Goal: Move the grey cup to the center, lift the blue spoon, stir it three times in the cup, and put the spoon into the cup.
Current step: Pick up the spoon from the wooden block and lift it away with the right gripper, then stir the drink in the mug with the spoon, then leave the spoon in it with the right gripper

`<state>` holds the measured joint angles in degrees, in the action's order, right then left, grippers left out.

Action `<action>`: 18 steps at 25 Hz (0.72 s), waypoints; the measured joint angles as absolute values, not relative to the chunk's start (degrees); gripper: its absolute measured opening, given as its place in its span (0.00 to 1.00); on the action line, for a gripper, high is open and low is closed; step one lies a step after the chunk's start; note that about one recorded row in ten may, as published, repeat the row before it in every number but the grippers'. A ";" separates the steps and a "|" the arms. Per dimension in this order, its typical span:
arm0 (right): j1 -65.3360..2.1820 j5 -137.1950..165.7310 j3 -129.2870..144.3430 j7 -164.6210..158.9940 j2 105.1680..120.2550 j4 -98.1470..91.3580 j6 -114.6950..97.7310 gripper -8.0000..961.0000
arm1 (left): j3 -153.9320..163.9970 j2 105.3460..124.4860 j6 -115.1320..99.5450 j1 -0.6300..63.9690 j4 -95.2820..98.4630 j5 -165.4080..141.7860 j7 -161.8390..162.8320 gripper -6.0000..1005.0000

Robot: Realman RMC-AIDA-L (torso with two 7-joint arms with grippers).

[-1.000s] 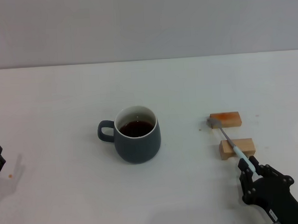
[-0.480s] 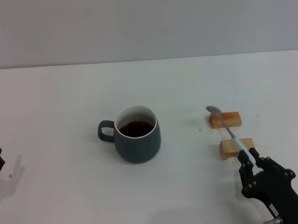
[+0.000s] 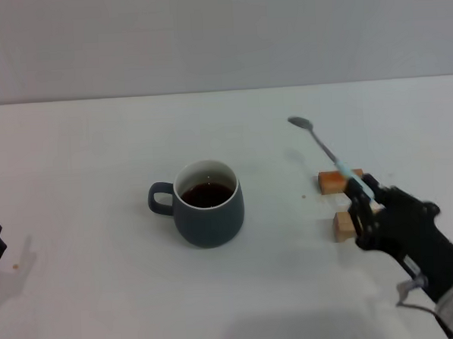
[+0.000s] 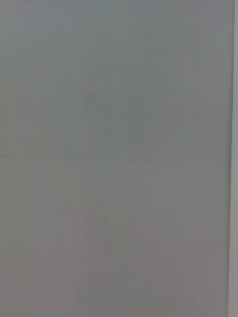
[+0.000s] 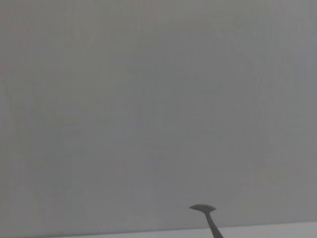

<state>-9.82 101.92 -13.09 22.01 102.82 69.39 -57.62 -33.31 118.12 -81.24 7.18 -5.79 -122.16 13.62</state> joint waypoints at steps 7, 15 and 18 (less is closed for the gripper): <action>-6.65 102.04 -29.74 31.71 100.11 84.01 -29.63 0.18 | -33.58 118.06 -81.31 7.21 -5.56 -122.16 13.69 0.85; 6.70 112.69 -50.55 44.29 108.52 100.54 -0.05 0.18 | -33.77 118.03 -81.31 7.21 -5.28 -121.87 13.80 0.85; 14.12 127.70 -57.46 44.22 117.60 108.89 13.49 0.18 | -33.77 118.04 -80.90 7.35 -5.10 -121.82 13.68 0.85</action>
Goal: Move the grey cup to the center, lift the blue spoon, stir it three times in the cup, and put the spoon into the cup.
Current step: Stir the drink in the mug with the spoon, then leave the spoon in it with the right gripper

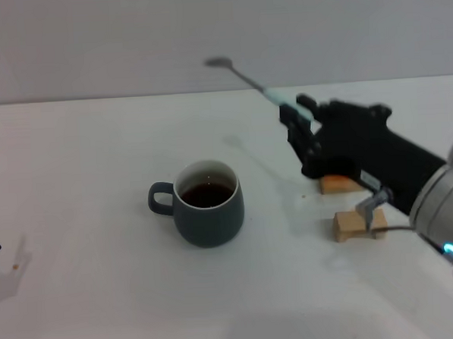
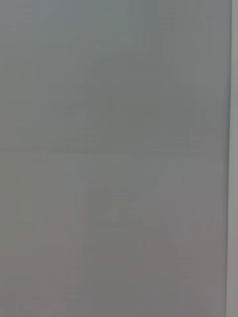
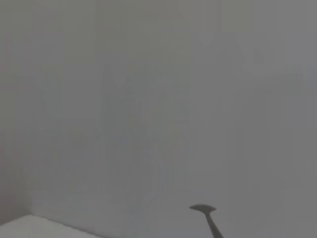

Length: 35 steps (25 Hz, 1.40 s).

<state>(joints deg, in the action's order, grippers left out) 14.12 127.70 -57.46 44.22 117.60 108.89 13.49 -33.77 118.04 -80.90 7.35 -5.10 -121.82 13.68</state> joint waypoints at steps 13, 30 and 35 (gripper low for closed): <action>-0.32 133.86 -71.64 22.02 118.61 116.59 47.20 0.18 | -33.84 118.06 -80.80 7.57 -4.10 -121.79 13.58 0.86; -21.61 135.79 -87.10 12.29 118.74 116.05 74.78 0.18 | -33.84 118.04 -79.25 8.75 -3.78 -121.72 13.53 0.86; -26.45 141.61 -89.38 9.89 118.74 115.80 80.15 0.18 | -33.91 118.04 -78.86 9.07 -3.78 -121.72 13.53 0.86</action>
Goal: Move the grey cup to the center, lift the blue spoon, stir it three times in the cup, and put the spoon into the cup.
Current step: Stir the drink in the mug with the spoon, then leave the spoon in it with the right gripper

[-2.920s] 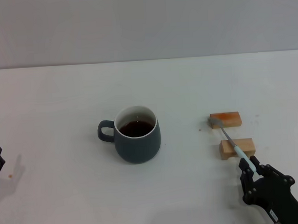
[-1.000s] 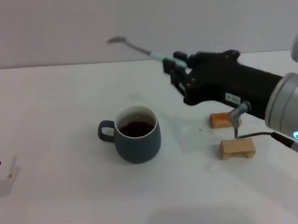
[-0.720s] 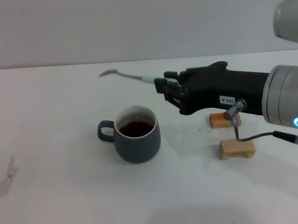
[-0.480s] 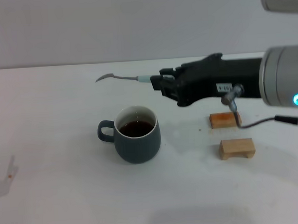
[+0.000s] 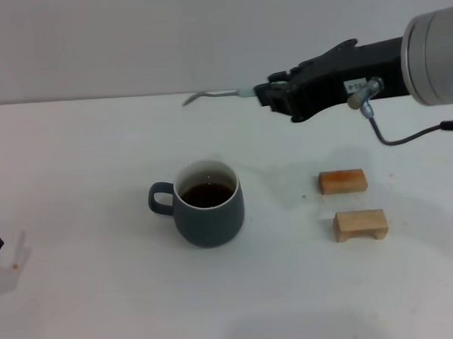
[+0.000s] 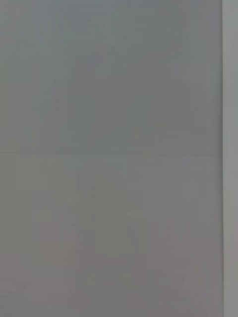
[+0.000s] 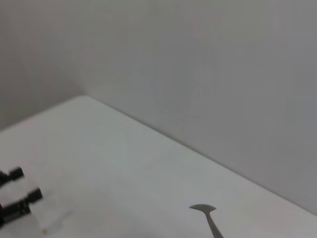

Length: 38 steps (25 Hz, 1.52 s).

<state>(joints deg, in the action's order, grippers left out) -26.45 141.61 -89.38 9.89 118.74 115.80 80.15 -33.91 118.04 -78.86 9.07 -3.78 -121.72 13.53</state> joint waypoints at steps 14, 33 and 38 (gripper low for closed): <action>-29.96 143.66 -88.72 6.91 118.92 115.03 88.32 0.18 | -35.25 117.97 -80.15 8.85 -3.60 -121.73 13.53 0.86; -26.53 143.28 -85.63 6.38 119.01 112.63 86.96 0.18 | -35.24 118.01 -81.91 8.10 -3.69 -121.73 13.84 0.86; -26.49 143.20 -84.28 7.30 118.96 108.09 83.76 0.18 | -35.24 118.03 -81.92 8.00 -3.71 -121.73 13.83 0.86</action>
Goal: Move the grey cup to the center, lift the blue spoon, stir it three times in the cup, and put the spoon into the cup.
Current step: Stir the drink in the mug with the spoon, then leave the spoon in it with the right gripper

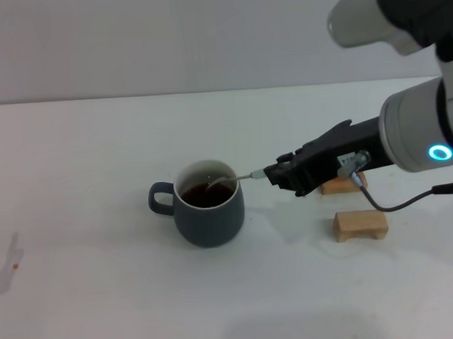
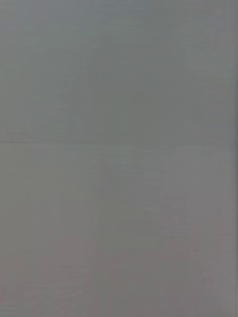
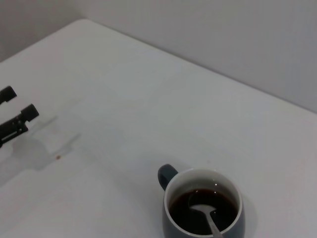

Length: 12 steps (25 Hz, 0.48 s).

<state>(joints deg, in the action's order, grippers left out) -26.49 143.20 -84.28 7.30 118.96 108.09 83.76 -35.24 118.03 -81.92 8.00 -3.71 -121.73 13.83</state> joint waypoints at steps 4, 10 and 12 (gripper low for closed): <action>-26.97 143.18 -83.27 8.17 118.99 104.66 81.55 0.18 | -35.24 118.03 -82.25 7.78 -3.74 -121.73 13.81 0.86; -28.72 142.91 -81.67 8.84 119.01 99.42 79.19 0.18 | -35.24 118.03 -82.45 7.57 -3.69 -121.73 13.87 0.86; -28.91 142.76 -81.51 8.86 119.01 98.81 78.87 0.18 | -35.24 118.04 -82.45 7.49 -3.69 -121.73 13.85 0.86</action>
